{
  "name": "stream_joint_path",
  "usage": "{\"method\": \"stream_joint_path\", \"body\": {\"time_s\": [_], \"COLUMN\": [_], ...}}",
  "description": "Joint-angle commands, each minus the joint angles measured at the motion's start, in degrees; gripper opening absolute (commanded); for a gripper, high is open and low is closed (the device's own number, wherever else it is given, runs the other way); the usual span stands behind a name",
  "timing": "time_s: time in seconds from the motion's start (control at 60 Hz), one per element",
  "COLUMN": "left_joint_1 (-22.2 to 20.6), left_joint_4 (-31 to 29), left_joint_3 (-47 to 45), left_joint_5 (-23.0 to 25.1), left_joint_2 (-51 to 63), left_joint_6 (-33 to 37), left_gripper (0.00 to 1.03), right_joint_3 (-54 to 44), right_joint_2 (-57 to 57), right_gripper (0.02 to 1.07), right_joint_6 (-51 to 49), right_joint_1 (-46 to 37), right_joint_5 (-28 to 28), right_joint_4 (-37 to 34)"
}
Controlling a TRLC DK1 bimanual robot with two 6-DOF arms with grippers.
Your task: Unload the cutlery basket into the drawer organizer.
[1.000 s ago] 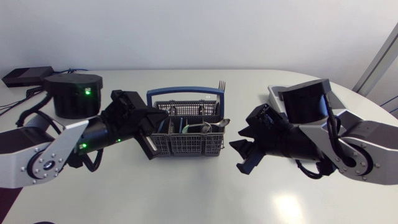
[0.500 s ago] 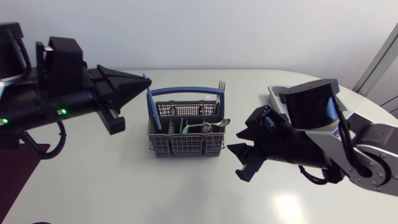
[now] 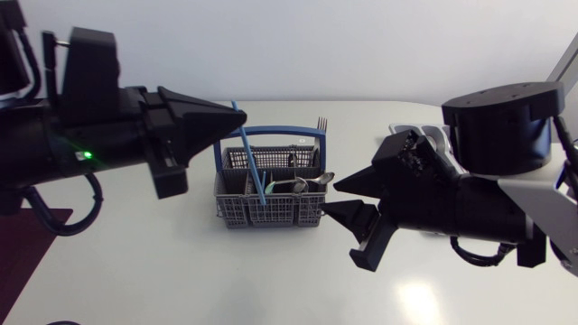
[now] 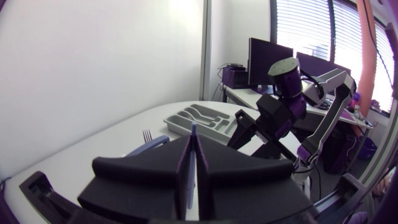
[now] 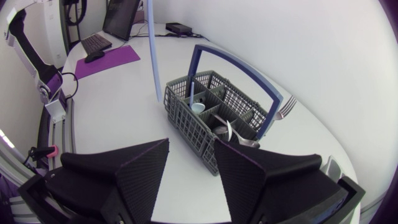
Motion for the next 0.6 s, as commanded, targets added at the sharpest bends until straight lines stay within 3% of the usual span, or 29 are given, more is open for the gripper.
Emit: {"method": "stream_joint_path", "body": {"time_s": [0.0,0.133,0.35,0.583], "left_joint_1": [-1.42,-1.60,-1.60,-3.09], "left_joint_4": [0.54,0.89,1.95,2.39], "left_joint_3": [1.48,3.41,7.98,10.71], "left_joint_5": [0.39,0.75,5.67,6.90], "left_joint_2": [3.99,9.27,17.26,20.78], "left_joint_6": [-1.92,-1.92,-5.87,-8.51], "left_gripper": [0.04,0.04,0.04,0.04], "right_joint_3": [2.07,3.65,6.55,8.75], "right_joint_2": [0.50,2.26,7.18,12.28], "right_gripper": [0.57,0.57,0.57,0.57], "right_joint_6": [2.00,2.88,3.06,3.15], "right_joint_1": [0.37,0.46,-0.33,-1.21], "right_joint_5": [-1.78,-4.33,-8.64,-9.08], "right_joint_4": [-0.75,-0.48,0.31,3.12]}}
